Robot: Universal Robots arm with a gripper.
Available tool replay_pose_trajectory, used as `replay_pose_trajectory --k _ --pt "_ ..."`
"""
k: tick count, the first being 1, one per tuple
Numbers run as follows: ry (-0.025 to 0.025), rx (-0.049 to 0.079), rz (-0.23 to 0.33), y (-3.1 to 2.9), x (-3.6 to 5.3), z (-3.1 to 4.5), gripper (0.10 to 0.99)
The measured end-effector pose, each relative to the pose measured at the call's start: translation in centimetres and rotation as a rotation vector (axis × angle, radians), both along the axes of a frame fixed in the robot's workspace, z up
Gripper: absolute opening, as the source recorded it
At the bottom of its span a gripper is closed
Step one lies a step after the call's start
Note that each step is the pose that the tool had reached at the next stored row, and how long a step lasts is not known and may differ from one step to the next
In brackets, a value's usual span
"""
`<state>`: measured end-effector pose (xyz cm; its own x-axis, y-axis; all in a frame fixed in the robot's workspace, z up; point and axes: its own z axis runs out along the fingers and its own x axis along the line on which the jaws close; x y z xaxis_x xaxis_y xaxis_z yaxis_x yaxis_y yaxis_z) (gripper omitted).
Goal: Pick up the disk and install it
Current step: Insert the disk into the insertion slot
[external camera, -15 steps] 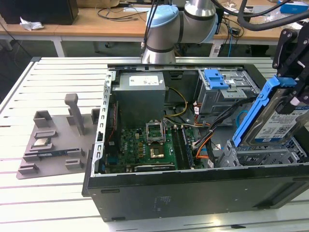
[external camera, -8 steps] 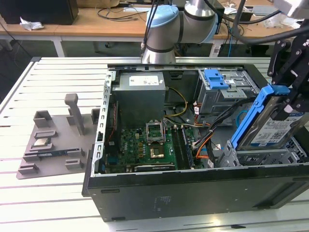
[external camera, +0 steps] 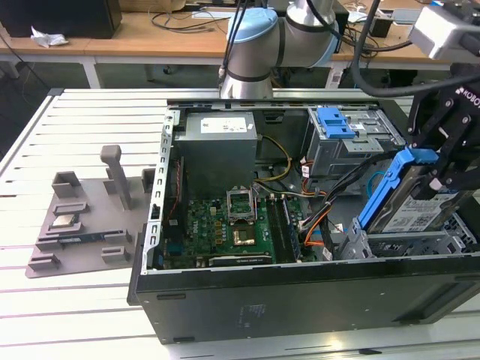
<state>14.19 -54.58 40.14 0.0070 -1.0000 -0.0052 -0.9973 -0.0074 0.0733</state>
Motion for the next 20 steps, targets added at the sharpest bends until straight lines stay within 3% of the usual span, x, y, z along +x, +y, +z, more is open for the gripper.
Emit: replay_pose_trajectory --k 4,8,9,13,14,19,20 --pt "0.0000 0.000 0.000 0.00 -0.02 -1.22 0.369" --pt "0.0000 0.000 0.000 0.00 -0.02 -1.26 0.380" --pt "0.0001 0.000 0.000 0.00 -0.02 -1.26 0.443" --pt "0.0000 0.000 0.000 0.00 -0.02 -1.27 0.443" --pt "0.0001 0.000 0.000 0.00 -0.02 -1.27 0.427" --pt "0.0000 0.000 0.000 0.00 -0.02 -1.29 0.118" --pt "0.0000 0.000 0.000 0.00 -0.02 -1.30 0.118"
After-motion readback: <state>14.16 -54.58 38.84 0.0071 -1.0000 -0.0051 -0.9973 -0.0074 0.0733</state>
